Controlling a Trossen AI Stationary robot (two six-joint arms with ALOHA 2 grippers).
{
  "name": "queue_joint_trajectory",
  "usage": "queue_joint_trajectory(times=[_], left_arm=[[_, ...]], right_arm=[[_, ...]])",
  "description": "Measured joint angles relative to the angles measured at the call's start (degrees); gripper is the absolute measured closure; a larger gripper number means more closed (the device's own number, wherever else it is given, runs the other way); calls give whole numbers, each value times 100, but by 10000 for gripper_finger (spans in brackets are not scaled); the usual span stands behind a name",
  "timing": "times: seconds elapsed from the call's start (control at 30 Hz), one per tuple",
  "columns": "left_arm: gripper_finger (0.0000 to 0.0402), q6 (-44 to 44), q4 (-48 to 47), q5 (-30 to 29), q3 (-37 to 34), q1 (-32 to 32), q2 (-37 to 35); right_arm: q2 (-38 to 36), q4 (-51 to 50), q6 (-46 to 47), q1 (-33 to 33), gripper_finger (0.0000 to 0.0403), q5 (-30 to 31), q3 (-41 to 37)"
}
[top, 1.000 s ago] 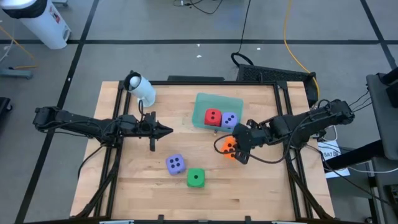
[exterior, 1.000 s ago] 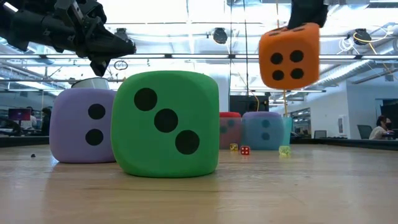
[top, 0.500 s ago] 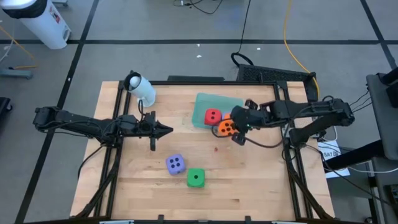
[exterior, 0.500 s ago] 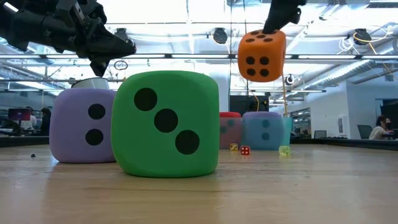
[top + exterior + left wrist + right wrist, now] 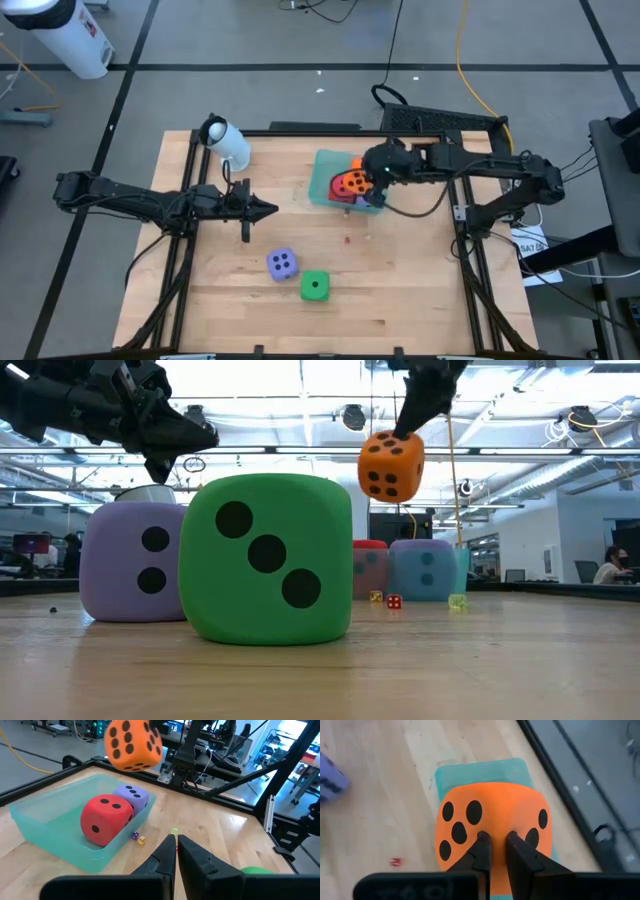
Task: Pick & Place Dice
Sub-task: Put the large orange die into the blue bin
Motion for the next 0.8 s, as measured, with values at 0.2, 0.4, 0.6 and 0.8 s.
queue_joint_trajectory(times=[0.2, 0.4, 0.6, 0.8], left_arm=[[376, 12, -2, 0, 0, 0, 0], [376, 12, -3, -2, 0, 0, 0], [376, 12, -2, -2, 0, 0, 0], [376, 10, -4, -2, 0, 0, 0]], right_arm=[[242, 335, -1797, -2, 384, 1, -6], [272, 1186, -3051, 154, 389, -256, -139], [270, 1545, -3698, 201, 395, -794, -192], [267, 1635, -3851, 288, 402, -928, -192]])
